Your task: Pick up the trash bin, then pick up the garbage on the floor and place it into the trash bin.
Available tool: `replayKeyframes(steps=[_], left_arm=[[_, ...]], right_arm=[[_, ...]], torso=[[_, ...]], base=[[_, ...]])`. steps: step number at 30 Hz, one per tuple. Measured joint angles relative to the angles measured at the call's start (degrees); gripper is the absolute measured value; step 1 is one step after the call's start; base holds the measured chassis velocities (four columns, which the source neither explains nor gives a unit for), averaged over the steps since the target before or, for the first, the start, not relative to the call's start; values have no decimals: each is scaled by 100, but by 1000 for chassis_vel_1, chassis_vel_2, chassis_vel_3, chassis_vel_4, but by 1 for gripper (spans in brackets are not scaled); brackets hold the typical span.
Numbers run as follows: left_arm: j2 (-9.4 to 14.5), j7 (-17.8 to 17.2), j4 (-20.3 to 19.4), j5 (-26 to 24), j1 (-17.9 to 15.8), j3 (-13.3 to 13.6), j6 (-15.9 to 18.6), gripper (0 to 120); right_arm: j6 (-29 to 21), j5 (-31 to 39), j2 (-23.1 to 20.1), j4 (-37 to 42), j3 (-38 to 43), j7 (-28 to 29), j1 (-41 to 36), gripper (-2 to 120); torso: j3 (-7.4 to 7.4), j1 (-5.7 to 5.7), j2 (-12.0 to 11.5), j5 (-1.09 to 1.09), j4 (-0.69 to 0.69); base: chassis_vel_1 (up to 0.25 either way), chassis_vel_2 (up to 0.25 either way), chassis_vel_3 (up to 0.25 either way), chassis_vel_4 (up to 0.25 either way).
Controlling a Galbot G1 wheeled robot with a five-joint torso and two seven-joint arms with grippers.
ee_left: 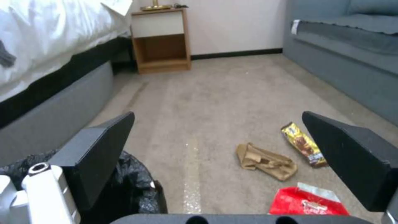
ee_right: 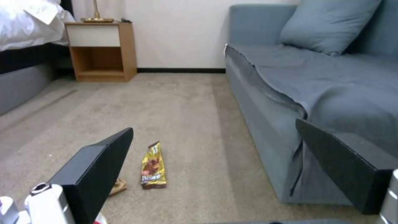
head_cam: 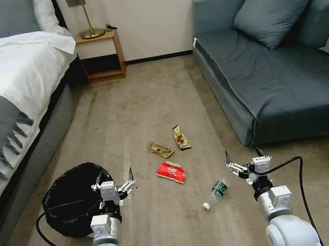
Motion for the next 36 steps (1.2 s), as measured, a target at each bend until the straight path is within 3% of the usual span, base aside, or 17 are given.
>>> replayKeyframes(steps=[29, 32, 34, 35, 36], left_arm=[[0, 0, 0, 0, 0, 0, 0, 100], [64, -44, -156, -118, 110, -135, -50, 100], [209, -160, -482, -356, 340, -446, -195, 100], [368, -296, -850, -632, 597, -795, -363, 100], [368, -296, -850, -632, 597, -795, -363, 100]], right_arm=[[0, 0, 0, 0, 0, 0, 0, 100], [153, -107, 82, 87, -75, 36, -113, 100], [524, -366, 300, 308, -301, 98, -410, 100], [871, -601, 498, 512, -516, 157, -677, 100], [871, -601, 498, 512, -516, 157, -677, 100]], torso=[[0, 0, 0, 0, 0], [0, 0, 0, -6, -1], [0, 0, 0, -1, -1], [0, 0, 0, 0, -1], [0, 0, 0, 0, -1]], base=[[0, 0, 0, 0], [0, 0, 0, 0], [0, 0, 0, 0], [0, 0, 0, 0], [0, 0, 0, 0]])
